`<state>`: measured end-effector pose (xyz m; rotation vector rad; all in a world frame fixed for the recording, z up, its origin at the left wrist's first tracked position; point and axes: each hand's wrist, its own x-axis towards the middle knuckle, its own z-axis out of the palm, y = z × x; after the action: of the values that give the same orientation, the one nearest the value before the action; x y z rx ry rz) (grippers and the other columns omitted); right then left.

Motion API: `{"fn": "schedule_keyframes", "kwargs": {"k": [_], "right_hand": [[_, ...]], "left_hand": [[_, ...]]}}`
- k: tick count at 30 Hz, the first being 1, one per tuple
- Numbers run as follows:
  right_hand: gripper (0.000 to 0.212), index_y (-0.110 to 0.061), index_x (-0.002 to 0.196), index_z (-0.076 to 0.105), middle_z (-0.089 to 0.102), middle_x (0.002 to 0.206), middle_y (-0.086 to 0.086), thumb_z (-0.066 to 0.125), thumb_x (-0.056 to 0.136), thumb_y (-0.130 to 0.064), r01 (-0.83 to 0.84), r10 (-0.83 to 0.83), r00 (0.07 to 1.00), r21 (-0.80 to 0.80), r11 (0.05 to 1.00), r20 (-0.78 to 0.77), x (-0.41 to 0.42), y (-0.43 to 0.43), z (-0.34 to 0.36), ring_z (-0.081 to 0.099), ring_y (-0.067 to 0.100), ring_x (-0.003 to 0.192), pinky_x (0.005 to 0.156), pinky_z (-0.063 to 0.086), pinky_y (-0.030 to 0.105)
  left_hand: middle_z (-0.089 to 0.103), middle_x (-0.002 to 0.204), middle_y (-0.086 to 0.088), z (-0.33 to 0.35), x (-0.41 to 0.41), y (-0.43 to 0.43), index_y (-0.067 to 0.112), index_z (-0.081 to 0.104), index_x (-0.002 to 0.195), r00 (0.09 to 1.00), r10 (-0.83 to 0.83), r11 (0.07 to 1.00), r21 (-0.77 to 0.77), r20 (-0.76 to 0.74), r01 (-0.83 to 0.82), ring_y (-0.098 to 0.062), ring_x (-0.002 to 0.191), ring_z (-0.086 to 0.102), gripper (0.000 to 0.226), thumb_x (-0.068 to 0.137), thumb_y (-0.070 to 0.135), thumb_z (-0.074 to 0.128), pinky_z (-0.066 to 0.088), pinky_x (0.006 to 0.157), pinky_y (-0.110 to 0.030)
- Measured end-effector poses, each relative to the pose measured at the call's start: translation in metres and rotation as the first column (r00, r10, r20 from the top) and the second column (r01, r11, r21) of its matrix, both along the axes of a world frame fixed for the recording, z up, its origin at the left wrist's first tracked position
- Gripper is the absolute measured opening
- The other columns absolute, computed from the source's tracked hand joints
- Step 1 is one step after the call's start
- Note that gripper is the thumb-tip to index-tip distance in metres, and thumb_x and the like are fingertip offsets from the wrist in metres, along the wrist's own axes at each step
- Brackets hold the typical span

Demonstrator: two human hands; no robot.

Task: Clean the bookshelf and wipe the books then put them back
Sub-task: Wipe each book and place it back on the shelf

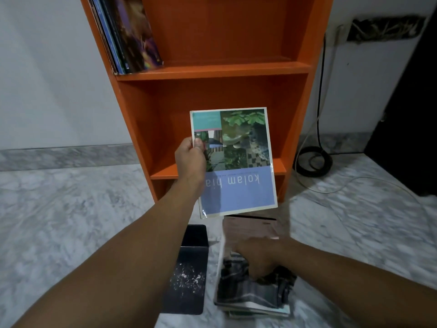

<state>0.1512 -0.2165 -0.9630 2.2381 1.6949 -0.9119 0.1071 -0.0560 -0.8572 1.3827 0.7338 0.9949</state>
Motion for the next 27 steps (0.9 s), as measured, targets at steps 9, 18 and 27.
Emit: {"fn": "schedule_keyframes", "kwargs": {"k": [9,18,27], "right_hand": [[0.074,-0.017,0.141,0.039,0.046,0.135,-0.014,0.076,0.081,-0.038,0.588,-0.199,0.727,0.445,0.676,-0.658,0.014,0.01,0.029,0.045,0.01,0.126,0.089,0.04,0.011],[0.034,-0.018,0.13,0.054,0.063,0.121,-0.001,0.059,0.096,-0.015,0.953,-0.151,0.299,0.302,0.006,-0.942,0.049,0.026,0.12,0.062,0.024,0.103,0.094,0.051,0.046],[0.022,-0.031,0.074,0.053,0.058,0.078,-0.011,0.063,0.091,-0.021,0.153,-0.247,0.969,0.798,0.583,-0.005,0.039,0.02,0.224,0.055,0.014,0.077,0.076,0.046,0.042]], "left_hand": [[0.065,0.097,-0.007,-0.015,0.006,0.01,0.01,0.058,0.106,0.986,0.164,0.957,-0.244,0.017,-0.155,-0.021,0.089,0.066,0.022,0.106,0.021,0.039,0.056,0.065,-0.027],[0.059,0.093,-0.011,0.006,-0.009,0.004,0.003,0.055,0.109,0.996,-0.027,0.879,-0.476,-0.081,-0.015,-0.018,0.062,0.05,0.02,0.095,0.014,0.063,0.048,0.053,-0.028],[0.059,0.129,-0.011,0.009,-0.052,0.025,0.016,0.056,0.124,0.875,-0.166,0.983,-0.007,-0.454,0.183,-0.03,0.118,0.057,0.048,0.081,0.001,0.075,0.054,0.09,-0.046]]}}
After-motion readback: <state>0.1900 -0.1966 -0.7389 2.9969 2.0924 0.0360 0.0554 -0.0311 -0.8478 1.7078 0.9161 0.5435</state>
